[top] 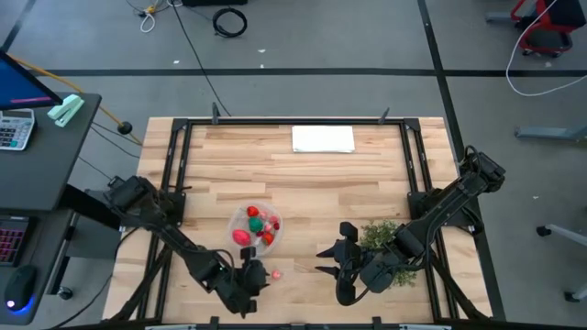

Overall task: Pick and placing Produce into tupperware
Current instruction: Put the peach into the transparent plastic container

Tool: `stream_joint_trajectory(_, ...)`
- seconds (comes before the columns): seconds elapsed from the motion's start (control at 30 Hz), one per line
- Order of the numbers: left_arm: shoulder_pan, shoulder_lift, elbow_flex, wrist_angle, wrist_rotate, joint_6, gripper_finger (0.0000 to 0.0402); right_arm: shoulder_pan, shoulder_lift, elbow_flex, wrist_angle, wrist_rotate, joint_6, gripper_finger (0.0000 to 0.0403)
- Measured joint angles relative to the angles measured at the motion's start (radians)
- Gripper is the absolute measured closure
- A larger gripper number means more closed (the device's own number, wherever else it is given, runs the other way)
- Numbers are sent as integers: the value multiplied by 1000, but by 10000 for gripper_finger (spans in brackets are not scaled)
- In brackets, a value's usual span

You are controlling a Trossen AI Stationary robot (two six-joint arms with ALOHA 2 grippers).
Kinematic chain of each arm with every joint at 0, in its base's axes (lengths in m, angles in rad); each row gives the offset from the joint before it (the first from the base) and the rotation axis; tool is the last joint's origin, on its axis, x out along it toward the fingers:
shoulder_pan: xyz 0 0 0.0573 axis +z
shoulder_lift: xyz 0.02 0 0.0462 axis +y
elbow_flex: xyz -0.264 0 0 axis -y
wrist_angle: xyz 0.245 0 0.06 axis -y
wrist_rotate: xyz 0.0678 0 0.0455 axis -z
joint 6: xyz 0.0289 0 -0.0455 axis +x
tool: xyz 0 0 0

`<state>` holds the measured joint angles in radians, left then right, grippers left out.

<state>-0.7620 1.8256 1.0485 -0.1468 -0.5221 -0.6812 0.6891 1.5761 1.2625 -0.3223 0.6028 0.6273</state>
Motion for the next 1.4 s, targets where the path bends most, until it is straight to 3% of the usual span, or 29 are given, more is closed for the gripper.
stream_joint_trajectory(0.2, 18, 40, 0, 33, -19, -2, 275, 0, 0, 0, 0, 20, 1, 251)
stream_joint_trajectory(0.53, 43, 96, 0, 68, 21, 38, 217, 0, 0, 0, -5, 21, 3, 251)
stream_joint_trajectory(0.77, 87, 123, 0, 103, 22, 38, 207, 0, 0, 0, -11, 22, 5, 251)
stream_joint_trajectory(0.9, 105, 124, 0, 100, 21, 33, 229, 0, 0, 0, -11, 21, 5, 251)
stream_joint_trajectory(1.2, 107, 120, 0, 98, 23, 37, 328, 0, 0, 0, -15, 22, 3, 251)
stream_joint_trajectory(1.4, 106, 72, 65, 8, 35, 70, 337, 0, 0, 0, -21, 22, 1, 251)
